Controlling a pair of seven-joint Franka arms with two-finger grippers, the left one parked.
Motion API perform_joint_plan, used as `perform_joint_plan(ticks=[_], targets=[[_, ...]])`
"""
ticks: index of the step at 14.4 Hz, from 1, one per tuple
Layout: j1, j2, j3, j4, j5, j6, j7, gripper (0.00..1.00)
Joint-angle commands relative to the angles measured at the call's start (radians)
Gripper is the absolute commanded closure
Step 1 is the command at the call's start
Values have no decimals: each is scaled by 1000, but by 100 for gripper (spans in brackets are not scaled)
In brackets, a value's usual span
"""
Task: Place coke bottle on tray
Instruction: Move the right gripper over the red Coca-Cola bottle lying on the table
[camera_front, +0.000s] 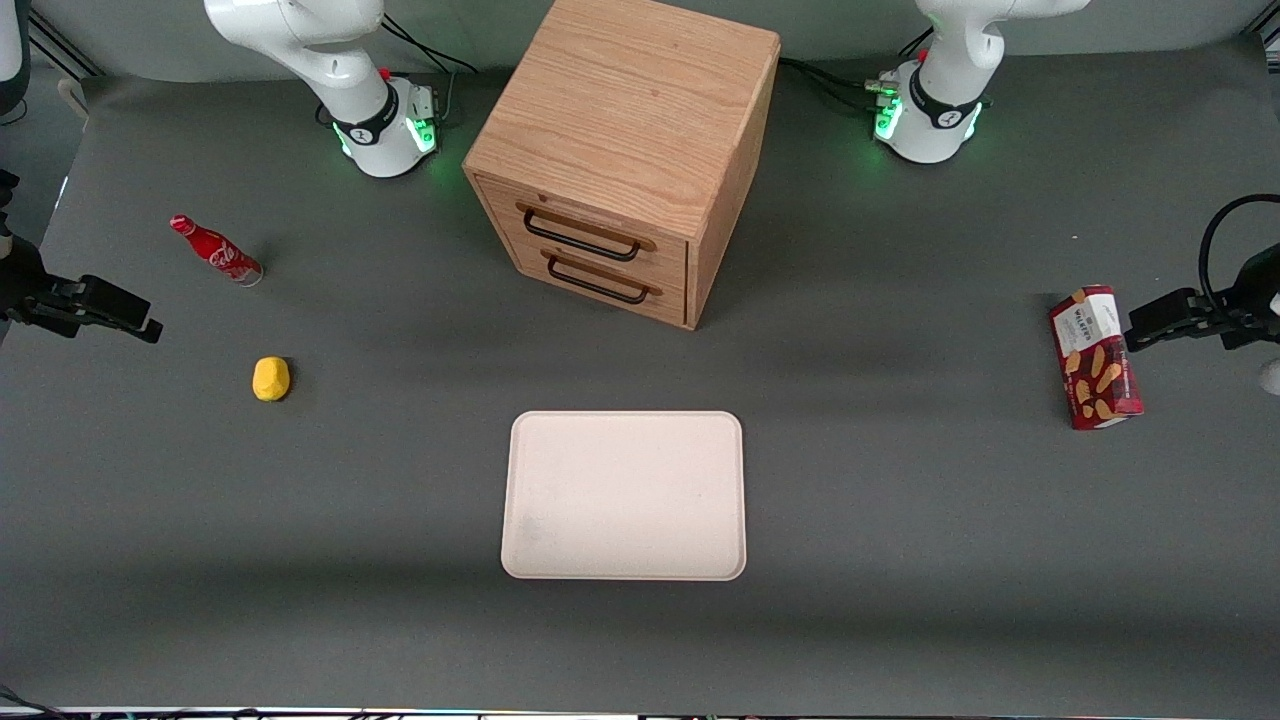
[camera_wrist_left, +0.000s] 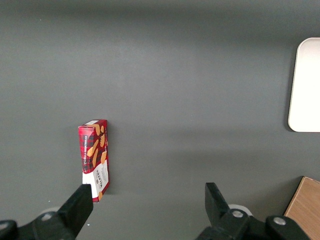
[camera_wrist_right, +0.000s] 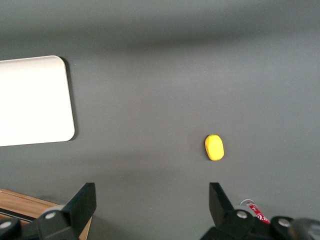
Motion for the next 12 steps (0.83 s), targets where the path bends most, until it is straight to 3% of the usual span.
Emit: perform_joint_plan(ticks=[1, 4, 6, 9, 12], targets=[[-2, 14, -3, 31, 22, -21, 24, 0], [-3, 7, -9, -13, 16, -24, -4, 0], [-2, -33, -64, -105, 6, -18, -61, 0], [-2, -177, -121, -366, -116, 109, -197, 0], [0, -333, -229, -663, -164, 286, -333, 0]])
